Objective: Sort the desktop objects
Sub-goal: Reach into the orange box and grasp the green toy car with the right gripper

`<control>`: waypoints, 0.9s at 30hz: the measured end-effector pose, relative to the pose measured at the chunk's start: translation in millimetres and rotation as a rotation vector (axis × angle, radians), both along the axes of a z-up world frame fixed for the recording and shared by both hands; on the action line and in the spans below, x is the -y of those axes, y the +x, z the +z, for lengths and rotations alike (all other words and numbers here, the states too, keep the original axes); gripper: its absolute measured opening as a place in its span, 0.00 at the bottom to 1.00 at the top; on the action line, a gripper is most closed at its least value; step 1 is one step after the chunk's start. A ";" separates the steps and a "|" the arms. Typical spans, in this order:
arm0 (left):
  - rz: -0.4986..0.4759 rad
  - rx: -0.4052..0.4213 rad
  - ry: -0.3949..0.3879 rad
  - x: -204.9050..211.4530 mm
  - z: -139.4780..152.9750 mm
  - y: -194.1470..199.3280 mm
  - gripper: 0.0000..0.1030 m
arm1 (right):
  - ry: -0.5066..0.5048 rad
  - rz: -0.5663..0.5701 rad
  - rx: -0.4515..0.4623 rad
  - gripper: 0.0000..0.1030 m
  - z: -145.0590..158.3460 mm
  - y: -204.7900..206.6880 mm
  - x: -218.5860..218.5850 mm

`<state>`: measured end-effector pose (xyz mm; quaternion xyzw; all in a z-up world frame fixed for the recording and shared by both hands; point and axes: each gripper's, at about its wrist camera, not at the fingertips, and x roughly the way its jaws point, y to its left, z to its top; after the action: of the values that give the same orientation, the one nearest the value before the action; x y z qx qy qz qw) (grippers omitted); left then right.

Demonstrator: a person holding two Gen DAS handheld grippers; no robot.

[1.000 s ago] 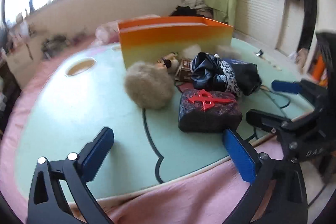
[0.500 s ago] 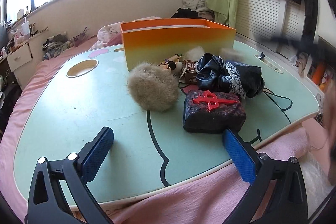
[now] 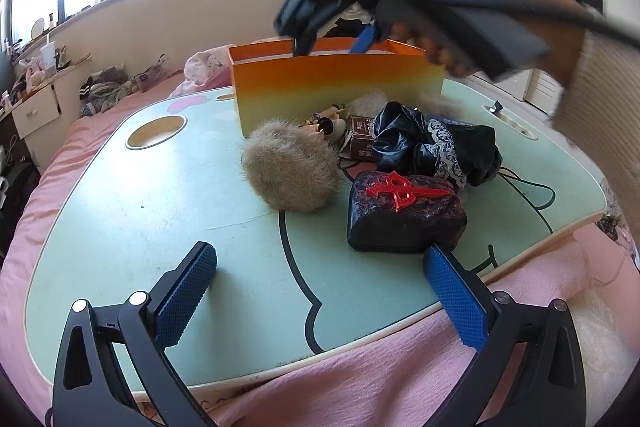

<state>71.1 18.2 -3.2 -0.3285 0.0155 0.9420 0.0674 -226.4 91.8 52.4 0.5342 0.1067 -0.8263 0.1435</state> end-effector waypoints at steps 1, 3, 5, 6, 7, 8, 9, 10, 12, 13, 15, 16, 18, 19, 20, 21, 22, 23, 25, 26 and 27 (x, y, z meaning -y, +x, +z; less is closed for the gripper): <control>-0.002 -0.001 0.001 0.4 0.0 0.2 1.00 | 0.018 -0.007 0.023 0.60 -7.3 -4.5 -2.2; -0.004 -0.003 0.003 1.0 0.0 0.4 1.00 | 0.032 0.001 0.119 0.38 -28.3 -10.4 -4.6; -0.007 -0.003 0.006 1.9 0.1 0.6 1.00 | 0.014 0.000 0.092 0.22 -27.1 -8.9 -7.3; -0.008 -0.004 0.006 1.9 0.3 0.6 1.00 | 0.008 0.004 0.100 0.22 -25.7 -8.9 -8.5; -0.008 -0.004 0.006 1.6 0.5 0.6 1.00 | 0.003 0.011 0.096 0.22 -23.9 -7.6 -9.3; -0.008 -0.004 0.006 1.6 0.6 0.8 1.00 | -0.010 0.020 0.081 0.22 -20.4 -5.9 -11.3; -0.008 -0.004 0.006 1.4 0.8 1.0 1.00 | -0.039 0.027 0.050 0.22 -13.4 -3.3 -15.5; -0.008 -0.004 0.006 1.3 0.9 1.0 1.00 | -0.075 0.026 0.026 0.22 -7.2 0.6 -19.6; -0.008 -0.004 0.006 1.5 0.8 0.9 1.00 | -0.170 0.014 -0.032 0.22 15.7 8.4 -34.3; -0.009 -0.003 0.006 1.4 1.1 1.0 1.00 | -0.200 0.014 -0.066 0.22 26.6 14.7 -40.4; -0.008 -0.004 0.006 1.4 0.8 0.9 1.00 | -0.239 0.027 -0.146 0.22 51.9 33.9 -56.4; -0.008 -0.004 0.006 0.6 1.1 1.1 1.00 | -0.256 0.034 -0.174 0.22 61.4 43.6 -62.2; -0.007 -0.004 0.006 -0.1 1.2 1.2 1.00 | -0.309 0.058 -0.212 0.22 78.1 74.0 -87.1; -0.007 -0.004 0.006 0.4 1.1 1.2 1.00 | -0.325 0.064 -0.219 0.22 81.5 88.0 -98.4; -0.007 -0.003 0.005 0.3 1.3 1.2 1.00 | -0.334 0.063 -0.229 0.22 81.9 104.8 -114.1; -0.007 -0.003 0.005 0.5 1.1 0.9 1.00 | -0.325 0.062 -0.237 0.22 78.7 116.3 -123.0; -0.006 -0.002 0.004 -0.2 1.4 1.0 1.00 | -0.301 0.052 -0.245 0.22 70.6 129.4 -134.5; -0.006 -0.001 0.004 0.0 1.5 0.7 1.00 | -0.281 0.040 -0.248 0.22 62.0 137.9 -141.1; -0.005 -0.001 0.003 -0.3 1.7 0.5 1.00 | -0.227 -0.009 -0.237 0.22 30.3 151.8 -156.3; -0.006 -0.001 0.003 -0.1 1.7 0.5 1.00 | -0.206 -0.029 -0.220 0.22 13.3 154.0 -161.1; -0.006 0.000 0.003 -0.2 1.8 0.4 1.00 | -0.192 -0.053 -0.192 0.22 -6.5 153.2 -164.3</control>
<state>71.5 18.4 -1.4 -0.3283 0.0149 0.9418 0.0706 -73.2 256.0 46.0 0.4391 0.0264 -0.8834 0.1613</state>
